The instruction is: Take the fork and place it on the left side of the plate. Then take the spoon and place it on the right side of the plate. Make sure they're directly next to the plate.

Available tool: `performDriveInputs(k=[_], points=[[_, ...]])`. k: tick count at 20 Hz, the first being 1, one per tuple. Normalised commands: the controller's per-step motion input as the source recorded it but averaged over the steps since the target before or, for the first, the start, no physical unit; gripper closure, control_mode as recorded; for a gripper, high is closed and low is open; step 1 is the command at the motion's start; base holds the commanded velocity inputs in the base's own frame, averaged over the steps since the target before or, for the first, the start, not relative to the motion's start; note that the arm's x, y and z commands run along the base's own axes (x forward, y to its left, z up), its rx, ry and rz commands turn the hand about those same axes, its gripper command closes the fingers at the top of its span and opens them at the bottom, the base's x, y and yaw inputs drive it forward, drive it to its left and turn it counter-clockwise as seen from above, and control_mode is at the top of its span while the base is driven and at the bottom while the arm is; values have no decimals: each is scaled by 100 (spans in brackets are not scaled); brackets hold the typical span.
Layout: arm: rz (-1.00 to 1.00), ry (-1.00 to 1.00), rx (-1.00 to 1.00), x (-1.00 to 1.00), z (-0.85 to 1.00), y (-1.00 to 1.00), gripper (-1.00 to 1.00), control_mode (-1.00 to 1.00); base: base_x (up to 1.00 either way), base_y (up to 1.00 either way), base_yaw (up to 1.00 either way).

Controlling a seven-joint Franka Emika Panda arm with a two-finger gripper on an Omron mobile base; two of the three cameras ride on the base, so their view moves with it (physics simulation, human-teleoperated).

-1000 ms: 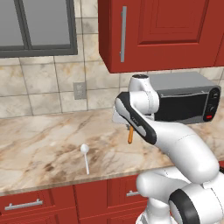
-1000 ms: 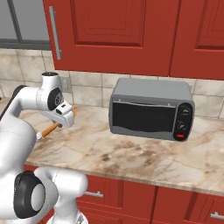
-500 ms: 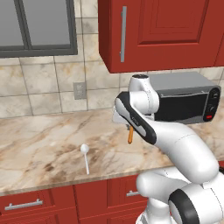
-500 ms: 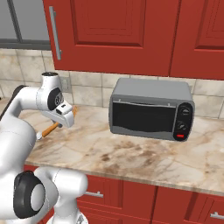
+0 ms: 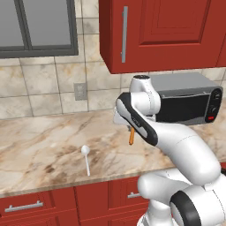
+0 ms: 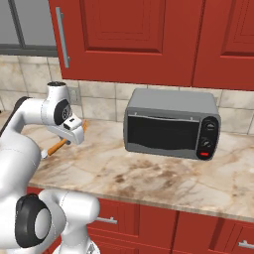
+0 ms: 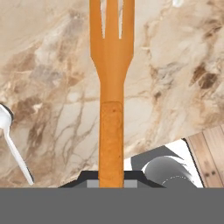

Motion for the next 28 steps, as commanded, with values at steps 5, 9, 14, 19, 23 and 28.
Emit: performDriveInputs(k=[5,9,14,19,23,28], points=[[0,0,0,0,0,0,100,100,-72,1,0],[0,0,0,0,0,0,100,100,-100,-1,-2],[0,0,0,0,0,0,100,100,-48,0,-24],[0,0,0,0,0,0,100,100,1,6,-83],[0,0,0,0,0,0,100,100,0,0,-90],[0,0,0,0,0,0,100,100,0,0,-89]])
